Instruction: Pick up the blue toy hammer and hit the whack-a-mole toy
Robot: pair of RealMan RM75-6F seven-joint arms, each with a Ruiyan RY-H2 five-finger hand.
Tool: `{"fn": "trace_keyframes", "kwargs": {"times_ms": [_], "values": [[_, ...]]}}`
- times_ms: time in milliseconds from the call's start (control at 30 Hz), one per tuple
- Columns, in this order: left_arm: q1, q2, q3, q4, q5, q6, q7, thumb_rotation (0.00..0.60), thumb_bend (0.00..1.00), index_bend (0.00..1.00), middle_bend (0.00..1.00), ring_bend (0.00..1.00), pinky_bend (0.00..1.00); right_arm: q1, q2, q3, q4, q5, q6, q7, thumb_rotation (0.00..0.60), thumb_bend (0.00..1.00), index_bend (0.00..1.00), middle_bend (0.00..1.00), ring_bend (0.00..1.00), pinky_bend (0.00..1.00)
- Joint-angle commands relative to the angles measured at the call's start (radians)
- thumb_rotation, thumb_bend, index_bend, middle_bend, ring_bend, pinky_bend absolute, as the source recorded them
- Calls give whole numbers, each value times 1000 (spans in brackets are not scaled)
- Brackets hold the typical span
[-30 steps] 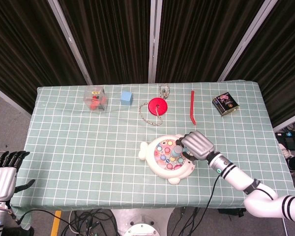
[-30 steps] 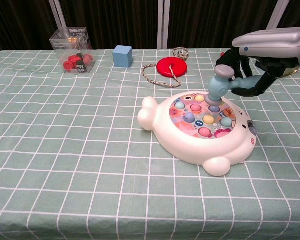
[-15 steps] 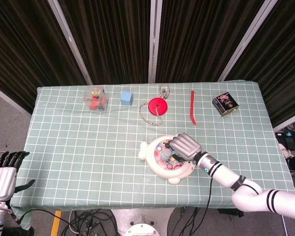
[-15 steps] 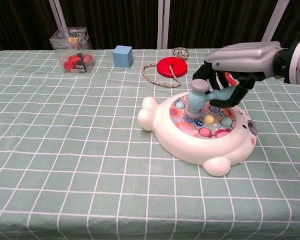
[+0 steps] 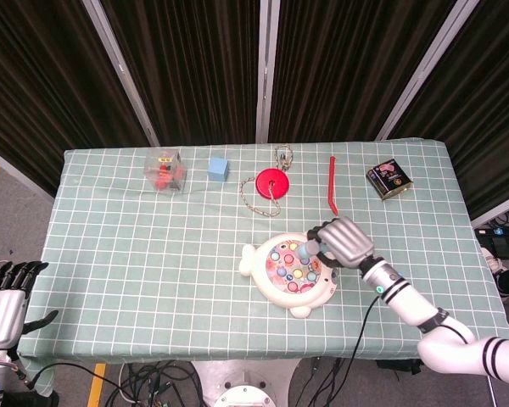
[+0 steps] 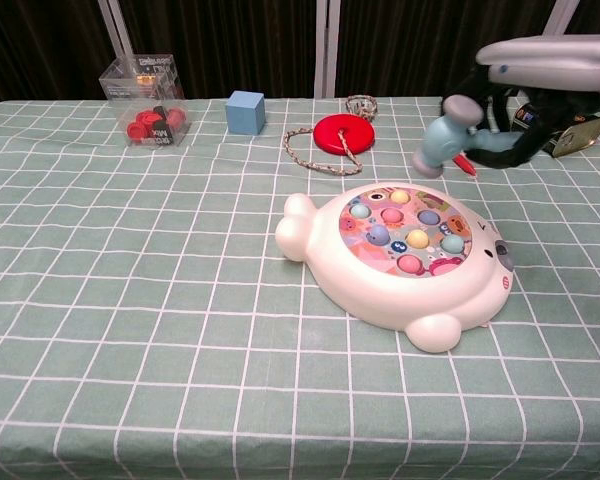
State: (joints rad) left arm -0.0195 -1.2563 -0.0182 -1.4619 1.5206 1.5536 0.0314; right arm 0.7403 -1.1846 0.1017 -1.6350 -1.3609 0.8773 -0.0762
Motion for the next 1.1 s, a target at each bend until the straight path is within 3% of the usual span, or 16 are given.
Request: {"fn": "trace_keyframes", "kwargs": {"times_ms": [33,467,533,600,700,767,1100], "values": [[-2,0,0,-3,1,-2,3,600,0,192,173,132,102,-49,27,-22,51,33,15,39,600,825,653,658,489,736],[-14,8,-2,-30,2,-20,31,600,0,192,173,132,103,-139,-119,-69,369,85,-35,210,600,791,644,637,487,701],[-15,8,-2,-33,0,-22,33,600,0,192,173,132,103,-145,-137,-75,393,76,-41,225,600,762,572,616,478,643],[-16,9,-3,-36,-1,-23,35,600,0,192,173,132,103,-150,-149,-79,408,69,-47,237,600,710,437,568,431,564],[-17,10,-2,-38,0,-25,37,600,0,192,173,132,103,-162,-151,-81,408,61,-42,248,600,561,152,397,255,398],[-18,11,-2,-37,1,-25,38,600,0,192,173,132,103,-177,-137,-78,387,51,-16,264,600,526,69,331,201,350],[-15,18,-14,-32,-20,-22,31,600,0,192,173,132,103,-352,22,-83,207,-21,292,300,600,496,0,157,56,174]]}}
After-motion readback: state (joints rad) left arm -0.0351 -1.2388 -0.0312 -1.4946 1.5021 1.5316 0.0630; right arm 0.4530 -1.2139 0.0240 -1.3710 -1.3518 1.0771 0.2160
